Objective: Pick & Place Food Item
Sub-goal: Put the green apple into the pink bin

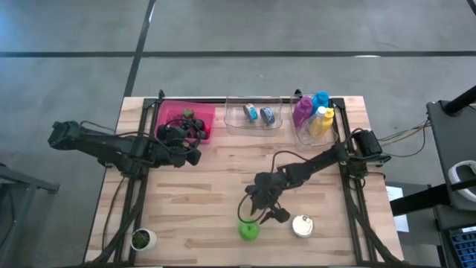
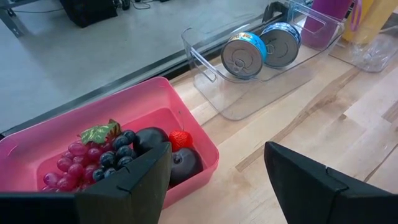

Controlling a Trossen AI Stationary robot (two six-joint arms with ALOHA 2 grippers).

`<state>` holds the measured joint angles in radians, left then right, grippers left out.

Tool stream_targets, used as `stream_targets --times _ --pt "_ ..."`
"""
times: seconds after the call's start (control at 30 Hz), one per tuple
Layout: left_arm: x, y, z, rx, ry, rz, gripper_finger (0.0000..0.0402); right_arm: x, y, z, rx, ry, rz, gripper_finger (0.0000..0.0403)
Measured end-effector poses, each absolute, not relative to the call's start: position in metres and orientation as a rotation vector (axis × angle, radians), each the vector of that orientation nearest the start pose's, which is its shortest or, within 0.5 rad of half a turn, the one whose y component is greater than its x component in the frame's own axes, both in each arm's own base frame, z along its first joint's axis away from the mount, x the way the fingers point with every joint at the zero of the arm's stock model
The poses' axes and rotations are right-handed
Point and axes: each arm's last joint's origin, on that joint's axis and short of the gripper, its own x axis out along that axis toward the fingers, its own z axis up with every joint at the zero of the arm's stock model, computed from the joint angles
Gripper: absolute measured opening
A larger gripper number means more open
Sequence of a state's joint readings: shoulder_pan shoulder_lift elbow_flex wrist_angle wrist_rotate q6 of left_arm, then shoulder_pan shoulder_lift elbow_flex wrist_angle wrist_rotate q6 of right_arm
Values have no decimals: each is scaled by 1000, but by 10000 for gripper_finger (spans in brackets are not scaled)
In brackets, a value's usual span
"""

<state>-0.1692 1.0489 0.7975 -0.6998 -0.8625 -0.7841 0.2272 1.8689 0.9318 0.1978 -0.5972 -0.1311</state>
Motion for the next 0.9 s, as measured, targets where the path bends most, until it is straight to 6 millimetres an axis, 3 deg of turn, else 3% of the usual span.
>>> stream_targets --times 0.53,0.9 --pt "192 -10 259 -233 532 904 258 356 102 121 -22 587 854 228" --pt "192 -10 259 -232 532 904 258 361 93 125 -72 517 843 228"
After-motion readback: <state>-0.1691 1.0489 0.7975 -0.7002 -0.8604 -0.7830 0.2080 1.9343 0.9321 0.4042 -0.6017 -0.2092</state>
